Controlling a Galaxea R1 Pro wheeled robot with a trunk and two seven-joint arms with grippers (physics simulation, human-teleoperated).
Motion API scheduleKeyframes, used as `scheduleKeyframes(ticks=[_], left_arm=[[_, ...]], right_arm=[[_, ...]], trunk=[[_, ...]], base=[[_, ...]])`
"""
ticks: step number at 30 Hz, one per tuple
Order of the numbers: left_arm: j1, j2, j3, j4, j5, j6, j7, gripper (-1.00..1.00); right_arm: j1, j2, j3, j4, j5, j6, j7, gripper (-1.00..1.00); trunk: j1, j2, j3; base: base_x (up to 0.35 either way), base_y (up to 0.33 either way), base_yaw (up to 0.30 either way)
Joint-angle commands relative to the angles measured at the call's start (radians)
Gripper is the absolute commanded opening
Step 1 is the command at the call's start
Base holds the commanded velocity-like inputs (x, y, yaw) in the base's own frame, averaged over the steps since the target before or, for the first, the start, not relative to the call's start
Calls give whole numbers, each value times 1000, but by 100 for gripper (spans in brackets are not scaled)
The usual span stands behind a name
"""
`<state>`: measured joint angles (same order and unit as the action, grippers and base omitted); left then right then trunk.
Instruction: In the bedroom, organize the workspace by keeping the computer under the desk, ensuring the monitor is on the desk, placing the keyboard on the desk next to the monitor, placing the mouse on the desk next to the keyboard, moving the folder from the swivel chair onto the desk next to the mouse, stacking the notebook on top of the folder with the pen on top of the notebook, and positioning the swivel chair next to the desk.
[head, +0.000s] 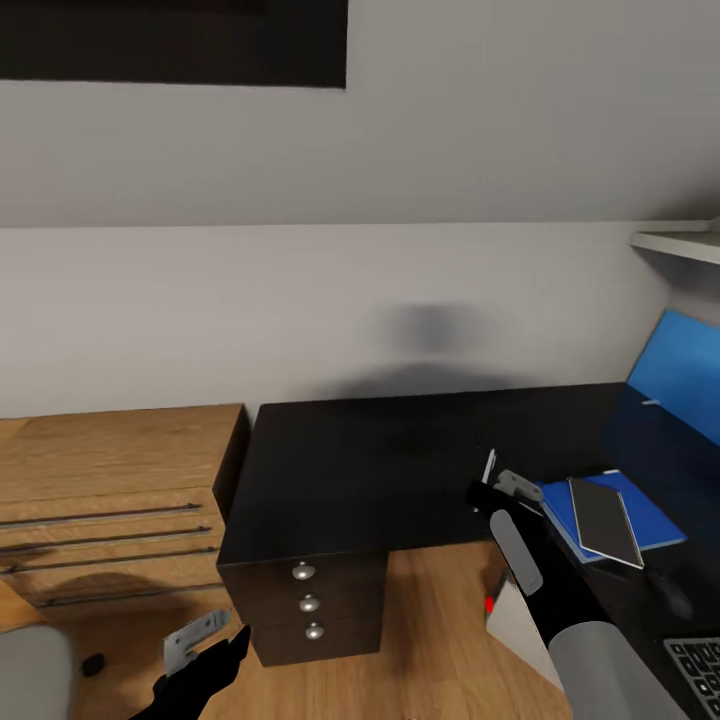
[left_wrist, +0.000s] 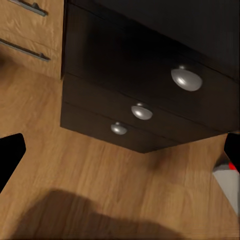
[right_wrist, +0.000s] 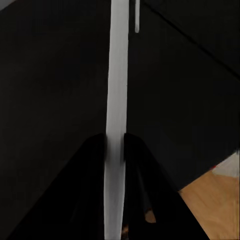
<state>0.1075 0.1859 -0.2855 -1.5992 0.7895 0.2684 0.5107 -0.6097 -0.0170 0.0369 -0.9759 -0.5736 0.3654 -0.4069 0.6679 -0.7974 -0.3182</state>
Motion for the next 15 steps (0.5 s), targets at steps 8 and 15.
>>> scheduleKeyframes(ticks=[8,15], left_arm=[[0,0,-9,9,6,3,6,100],[0,0,-10,10,5,3,6,100]], right_arm=[[-1,-20,-68,-1,-9,1,-4,-100],[-1,-58,-93,0,-9,1,1,-100]], trunk=[[0,-1,-1],[0,-1,-1]], base=[[0,0,-270],[0,0,-274]])
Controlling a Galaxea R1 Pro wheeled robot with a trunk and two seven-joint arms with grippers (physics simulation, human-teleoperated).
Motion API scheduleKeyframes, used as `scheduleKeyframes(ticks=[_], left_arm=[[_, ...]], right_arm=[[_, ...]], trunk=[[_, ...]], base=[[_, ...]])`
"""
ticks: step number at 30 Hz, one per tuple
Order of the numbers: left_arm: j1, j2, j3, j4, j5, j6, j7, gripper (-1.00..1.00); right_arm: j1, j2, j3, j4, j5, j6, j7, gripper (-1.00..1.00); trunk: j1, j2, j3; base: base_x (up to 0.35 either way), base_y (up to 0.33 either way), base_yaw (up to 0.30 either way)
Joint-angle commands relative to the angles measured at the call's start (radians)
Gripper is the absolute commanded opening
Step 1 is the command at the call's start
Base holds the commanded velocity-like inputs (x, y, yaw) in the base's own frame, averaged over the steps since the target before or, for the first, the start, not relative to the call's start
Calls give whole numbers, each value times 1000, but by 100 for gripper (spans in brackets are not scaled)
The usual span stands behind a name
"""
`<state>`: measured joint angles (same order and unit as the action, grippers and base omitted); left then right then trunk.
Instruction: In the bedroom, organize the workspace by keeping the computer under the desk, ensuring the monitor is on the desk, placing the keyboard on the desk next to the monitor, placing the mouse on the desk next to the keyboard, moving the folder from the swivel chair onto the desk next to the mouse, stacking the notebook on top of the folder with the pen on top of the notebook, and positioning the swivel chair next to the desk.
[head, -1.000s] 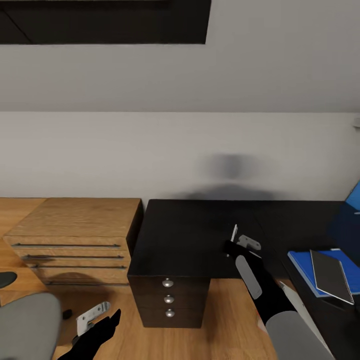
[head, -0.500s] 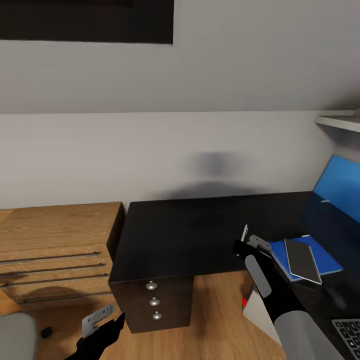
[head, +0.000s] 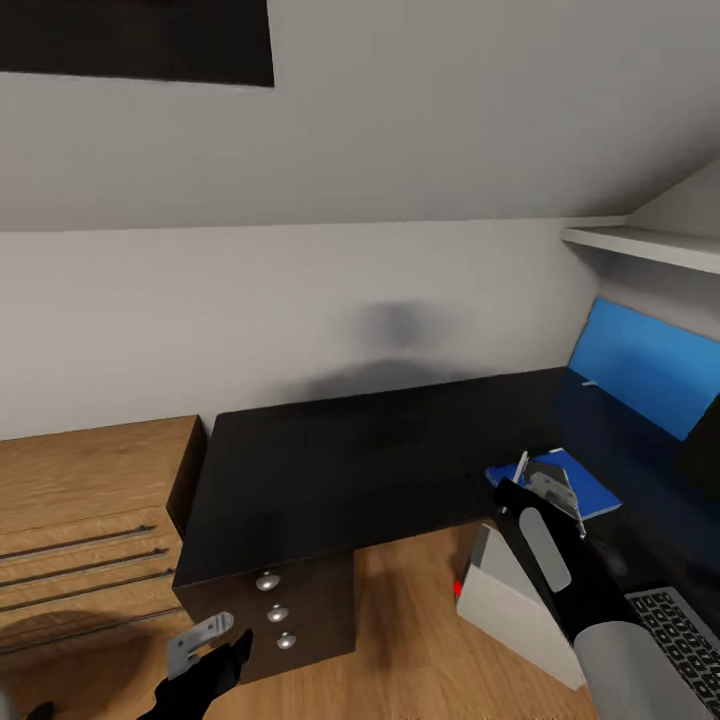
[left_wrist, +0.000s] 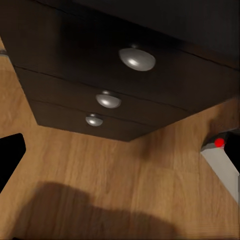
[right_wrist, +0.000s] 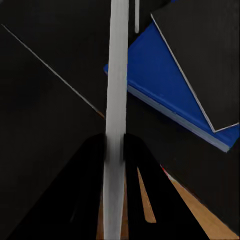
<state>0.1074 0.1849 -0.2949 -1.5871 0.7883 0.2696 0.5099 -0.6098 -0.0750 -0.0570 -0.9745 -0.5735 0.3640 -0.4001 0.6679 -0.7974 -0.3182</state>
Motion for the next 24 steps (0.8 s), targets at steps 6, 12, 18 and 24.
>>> scheduleKeyframes(ticks=[6,12,18,24], left_arm=[[0,1,-5,-2,5,0,7,100],[0,1,-12,-2,-6,-1,7,100],[0,1,-33,-2,-70,-3,8,100],[0,1,-41,-3,-88,-3,2,100]], right_arm=[[-1,-6,-2,-1,-9,2,-3,-100],[-1,-7,-1,-1,-9,2,-2,-100],[-1,-6,1,-2,-5,1,-2,-100],[-1,-7,4,-1,-1,0,-1,-100]], trunk=[[0,-1,-1],[0,-1,-1],[0,-1,-1],[0,-1,-1]], base=[[0,0,-274],[2,0,-217],[197,-40,-38],[295,-95,-2]])
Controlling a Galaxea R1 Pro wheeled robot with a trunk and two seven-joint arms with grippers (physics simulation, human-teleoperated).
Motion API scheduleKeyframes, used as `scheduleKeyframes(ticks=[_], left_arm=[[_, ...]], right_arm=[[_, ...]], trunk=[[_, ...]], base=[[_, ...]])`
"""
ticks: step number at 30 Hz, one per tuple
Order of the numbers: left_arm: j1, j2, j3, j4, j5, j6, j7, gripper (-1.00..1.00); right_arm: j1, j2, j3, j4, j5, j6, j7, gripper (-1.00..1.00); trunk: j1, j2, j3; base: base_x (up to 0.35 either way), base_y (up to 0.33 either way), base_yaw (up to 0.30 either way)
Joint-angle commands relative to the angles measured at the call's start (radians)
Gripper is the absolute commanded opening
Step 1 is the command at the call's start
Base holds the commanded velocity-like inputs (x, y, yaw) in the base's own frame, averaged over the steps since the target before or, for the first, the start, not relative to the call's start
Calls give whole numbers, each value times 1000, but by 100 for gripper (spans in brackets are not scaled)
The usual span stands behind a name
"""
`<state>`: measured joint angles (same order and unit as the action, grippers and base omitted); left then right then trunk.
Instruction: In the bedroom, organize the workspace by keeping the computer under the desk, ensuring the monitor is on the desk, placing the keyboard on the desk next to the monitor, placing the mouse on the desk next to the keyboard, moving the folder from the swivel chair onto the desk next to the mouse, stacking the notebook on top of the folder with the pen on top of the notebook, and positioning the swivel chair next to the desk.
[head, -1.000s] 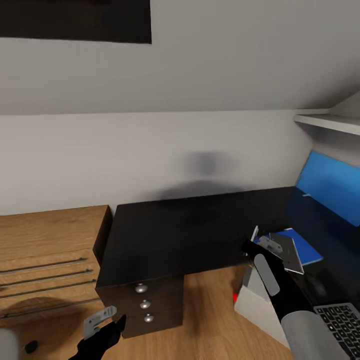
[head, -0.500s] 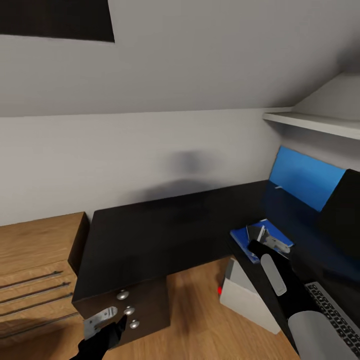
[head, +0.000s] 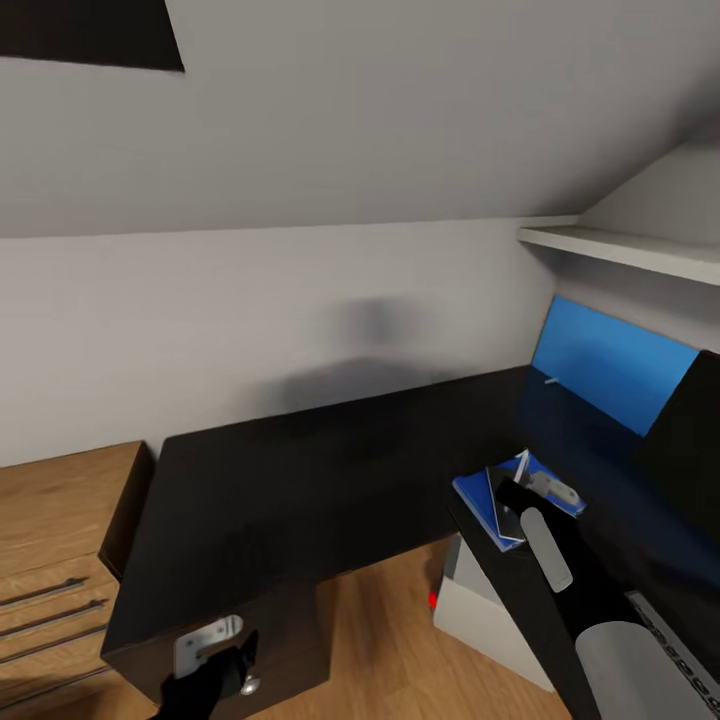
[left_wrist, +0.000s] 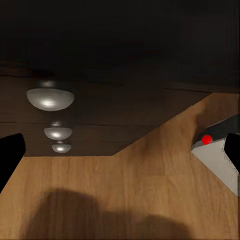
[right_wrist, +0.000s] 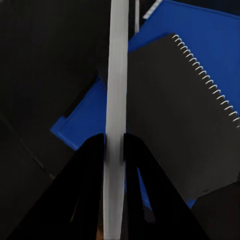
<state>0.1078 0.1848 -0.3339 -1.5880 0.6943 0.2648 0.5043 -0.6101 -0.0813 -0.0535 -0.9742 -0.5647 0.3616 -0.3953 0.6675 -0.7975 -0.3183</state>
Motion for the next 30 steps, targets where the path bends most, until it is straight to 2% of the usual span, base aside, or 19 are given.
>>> scheduleKeyframes(ticks=[1,4,7,8,9,13,18,30], left_arm=[[0,1,-6,-2,6,2,7,100],[0,1,-35,-4,5,2,7,100],[0,1,-39,-6,5,1,7,100],[0,1,-40,-7,5,1,7,100],[0,1,-41,-10,5,1,7,100],[0,1,-43,-13,5,1,7,100],[0,1,-44,-20,5,2,8,100],[0,1,-56,-24,5,4,8,100]], right_arm=[[0,-1,0,-2,-9,2,-6,-100],[0,0,1,3,-4,2,-9,-100],[0,0,2,14,14,-4,-11,-100],[0,1,2,26,32,-13,-13,-100],[-1,2,2,57,76,-32,-14,-100],[-3,5,1,102,127,-46,-16,-100],[-3,6,2,111,136,-47,-16,-100],[-4,5,3,114,138,-44,-17,-100]], trunk=[[1,-1,-1],[1,-1,-1],[1,-1,-1],[1,-1,-1],[1,-1,-1],[1,-1,-1],[1,-1,-1],[47,-85,-39]], base=[[156,-49,0],[86,-27,0],[17,-5,0],[9,-3,0],[4,-1,0],[1,0,0],[0,0,0],[0,0,0]])
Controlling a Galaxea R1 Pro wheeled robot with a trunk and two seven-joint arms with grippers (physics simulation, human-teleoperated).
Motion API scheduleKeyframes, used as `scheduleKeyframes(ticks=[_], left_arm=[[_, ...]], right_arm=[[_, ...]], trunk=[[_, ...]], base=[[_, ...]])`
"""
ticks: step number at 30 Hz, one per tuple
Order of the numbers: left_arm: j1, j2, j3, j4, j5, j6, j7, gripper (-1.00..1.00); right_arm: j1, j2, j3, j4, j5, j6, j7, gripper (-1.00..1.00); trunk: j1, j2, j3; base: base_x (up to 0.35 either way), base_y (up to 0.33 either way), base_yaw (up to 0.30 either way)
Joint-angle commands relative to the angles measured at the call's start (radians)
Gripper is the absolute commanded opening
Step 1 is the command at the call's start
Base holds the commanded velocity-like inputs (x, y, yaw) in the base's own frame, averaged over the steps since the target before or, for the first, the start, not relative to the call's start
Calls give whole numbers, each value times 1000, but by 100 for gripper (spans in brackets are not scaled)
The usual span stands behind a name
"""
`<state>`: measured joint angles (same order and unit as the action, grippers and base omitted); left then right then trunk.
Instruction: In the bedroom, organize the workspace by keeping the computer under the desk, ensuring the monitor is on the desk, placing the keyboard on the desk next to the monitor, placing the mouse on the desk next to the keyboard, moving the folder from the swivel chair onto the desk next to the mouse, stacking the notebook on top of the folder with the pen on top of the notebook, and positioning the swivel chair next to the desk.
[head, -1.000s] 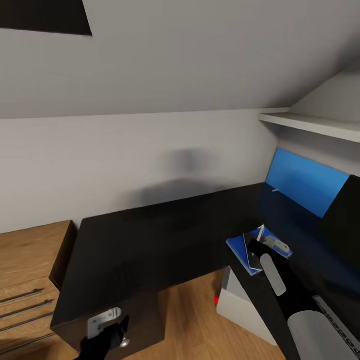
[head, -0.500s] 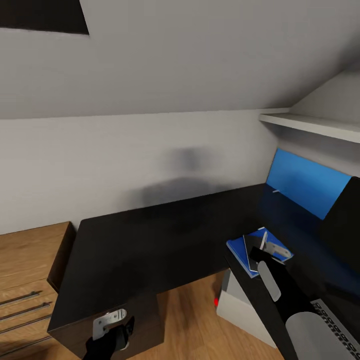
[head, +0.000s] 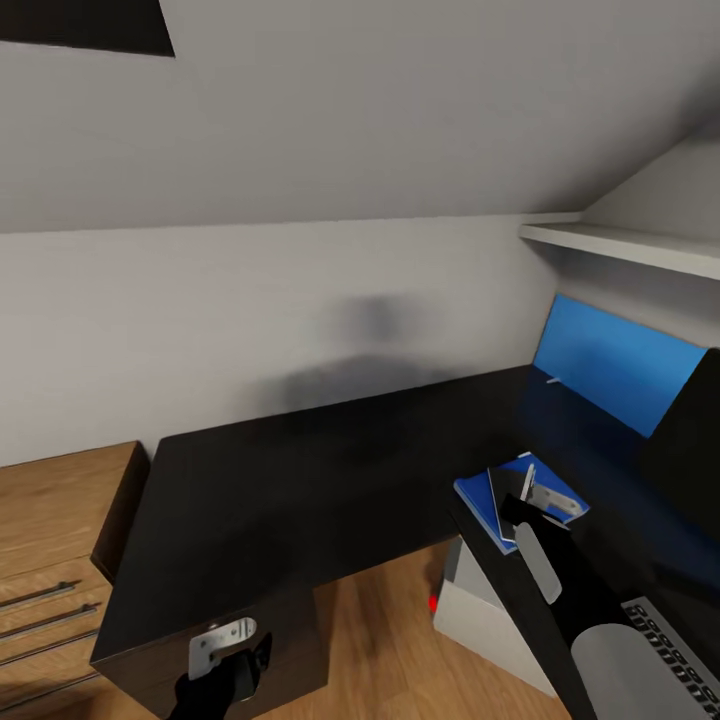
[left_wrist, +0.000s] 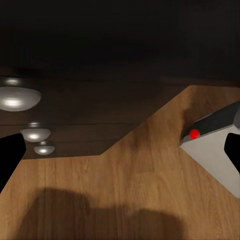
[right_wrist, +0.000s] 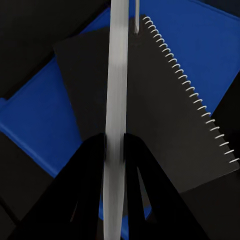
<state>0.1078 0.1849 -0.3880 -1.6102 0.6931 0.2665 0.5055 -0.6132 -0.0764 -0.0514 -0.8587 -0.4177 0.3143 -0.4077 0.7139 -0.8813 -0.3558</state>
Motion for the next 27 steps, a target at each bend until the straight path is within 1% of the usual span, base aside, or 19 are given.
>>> scheduleKeyframes(ticks=[1,27], left_arm=[[0,1,-2,-2,6,2,7,100],[0,1,-3,-2,7,4,8,100]], right_arm=[[0,0,1,-2,-9,3,-5,-100],[0,-3,0,-5,-9,3,-6,-100]], trunk=[[4,-8,-4],[104,-190,-86]], base=[[0,0,0],[0,0,0]])
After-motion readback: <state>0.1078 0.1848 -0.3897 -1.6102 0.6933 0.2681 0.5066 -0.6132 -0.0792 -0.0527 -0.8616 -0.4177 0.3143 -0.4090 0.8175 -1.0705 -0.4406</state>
